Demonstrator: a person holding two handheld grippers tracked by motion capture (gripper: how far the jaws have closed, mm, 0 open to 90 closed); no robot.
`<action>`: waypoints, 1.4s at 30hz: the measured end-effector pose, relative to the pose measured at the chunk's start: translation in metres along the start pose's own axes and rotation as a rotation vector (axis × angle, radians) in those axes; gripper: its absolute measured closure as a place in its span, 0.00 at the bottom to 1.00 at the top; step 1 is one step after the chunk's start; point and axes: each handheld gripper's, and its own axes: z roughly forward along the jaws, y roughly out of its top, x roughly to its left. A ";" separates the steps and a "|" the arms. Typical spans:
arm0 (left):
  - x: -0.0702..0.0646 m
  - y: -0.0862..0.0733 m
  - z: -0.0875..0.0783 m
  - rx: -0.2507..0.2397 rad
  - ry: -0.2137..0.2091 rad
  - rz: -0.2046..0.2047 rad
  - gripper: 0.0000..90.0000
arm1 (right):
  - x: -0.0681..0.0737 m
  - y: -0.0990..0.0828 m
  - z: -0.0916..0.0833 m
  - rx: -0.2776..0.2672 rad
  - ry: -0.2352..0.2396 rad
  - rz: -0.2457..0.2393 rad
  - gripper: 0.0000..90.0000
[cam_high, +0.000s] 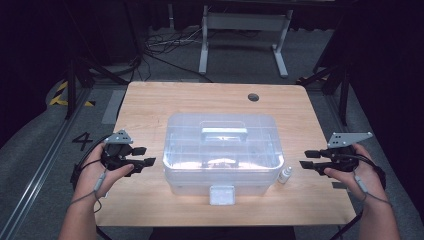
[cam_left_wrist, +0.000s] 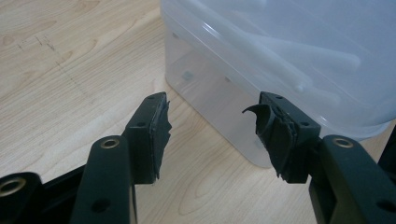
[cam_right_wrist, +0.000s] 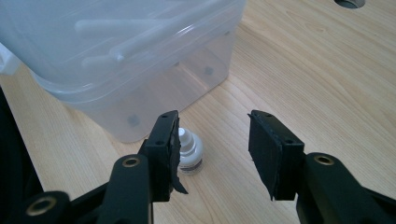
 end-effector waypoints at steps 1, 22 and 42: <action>0.000 0.000 -0.001 -0.003 0.000 -0.002 0.50 | 0.000 0.000 0.000 0.000 0.000 0.000 0.61; -0.017 0.021 -0.029 -0.033 -0.014 0.062 0.51 | 0.008 0.033 -0.001 -0.017 0.054 -0.063 0.61; -0.014 0.004 -0.022 -0.055 -0.015 0.015 0.51 | 0.034 0.103 0.008 -0.036 0.157 -0.196 0.60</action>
